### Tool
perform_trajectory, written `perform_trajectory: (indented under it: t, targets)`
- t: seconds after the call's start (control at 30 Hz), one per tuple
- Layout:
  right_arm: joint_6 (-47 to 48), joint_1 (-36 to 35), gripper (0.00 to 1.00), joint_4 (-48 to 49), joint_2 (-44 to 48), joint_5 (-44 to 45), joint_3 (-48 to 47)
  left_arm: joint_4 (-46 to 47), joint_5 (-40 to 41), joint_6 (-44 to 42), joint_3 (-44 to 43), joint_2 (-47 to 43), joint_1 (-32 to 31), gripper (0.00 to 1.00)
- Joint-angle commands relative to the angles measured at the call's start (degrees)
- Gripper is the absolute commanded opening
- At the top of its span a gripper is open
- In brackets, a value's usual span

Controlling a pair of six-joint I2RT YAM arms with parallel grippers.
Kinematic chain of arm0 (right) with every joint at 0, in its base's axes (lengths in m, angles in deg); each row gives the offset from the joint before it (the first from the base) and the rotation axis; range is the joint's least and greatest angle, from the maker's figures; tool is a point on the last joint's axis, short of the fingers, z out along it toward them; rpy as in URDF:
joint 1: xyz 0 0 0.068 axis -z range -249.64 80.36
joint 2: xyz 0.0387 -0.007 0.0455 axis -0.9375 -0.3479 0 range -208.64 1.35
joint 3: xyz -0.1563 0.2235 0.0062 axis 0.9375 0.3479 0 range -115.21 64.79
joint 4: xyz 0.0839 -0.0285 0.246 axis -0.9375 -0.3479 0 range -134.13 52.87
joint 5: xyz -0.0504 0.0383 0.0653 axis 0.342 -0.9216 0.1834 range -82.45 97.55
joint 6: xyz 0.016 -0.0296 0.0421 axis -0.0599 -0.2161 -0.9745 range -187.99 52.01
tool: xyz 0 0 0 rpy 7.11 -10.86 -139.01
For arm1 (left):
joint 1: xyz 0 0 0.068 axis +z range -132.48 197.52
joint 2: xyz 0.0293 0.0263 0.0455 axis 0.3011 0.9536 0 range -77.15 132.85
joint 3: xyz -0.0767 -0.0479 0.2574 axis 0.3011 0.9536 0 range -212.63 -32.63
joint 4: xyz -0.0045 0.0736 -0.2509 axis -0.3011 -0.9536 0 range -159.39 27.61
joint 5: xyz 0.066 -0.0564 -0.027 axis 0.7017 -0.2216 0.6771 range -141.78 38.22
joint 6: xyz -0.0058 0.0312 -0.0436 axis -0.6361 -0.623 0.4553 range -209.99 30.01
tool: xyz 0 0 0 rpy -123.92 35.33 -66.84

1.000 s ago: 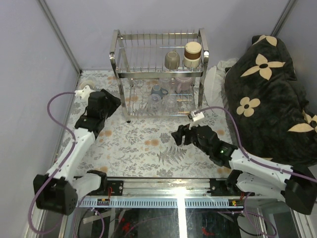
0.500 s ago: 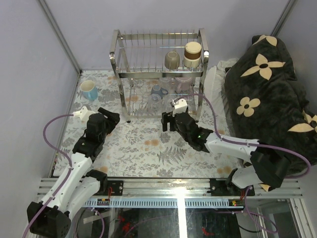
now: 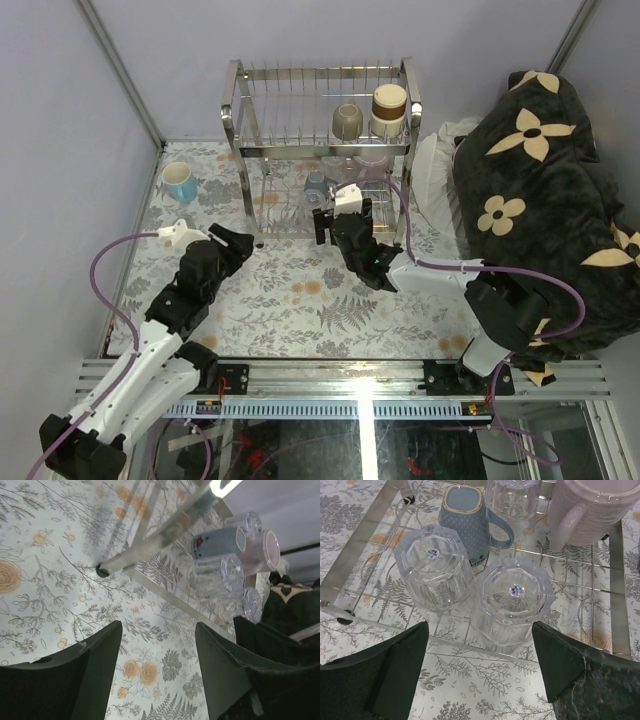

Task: Unload the cups from the dish rack
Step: Unload the cup from the dish rack.

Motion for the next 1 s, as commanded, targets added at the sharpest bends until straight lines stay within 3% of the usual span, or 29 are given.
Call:
perform_trajectory:
  t: [0.0, 0.37, 0.97]
  targets:
    - [1.1, 0.4, 0.92, 3.5, -1.4, 5.4, -4.2, 0.7, 5.6, -2.8, -0.3, -0.4, -4.8, 0.60]
    - [-0.8, 3.8, 0.92, -0.2, -5.0, 4.5, -8.2, -0.3, 15.7, -3.8, -1.7, 4.5, -16.9, 0.61]
    - [-3.5, 8.9, 0.93, -0.2, -9.7, -2.9, -11.5, 0.7, 15.7, -4.5, -2.1, 6.6, -18.9, 0.61]
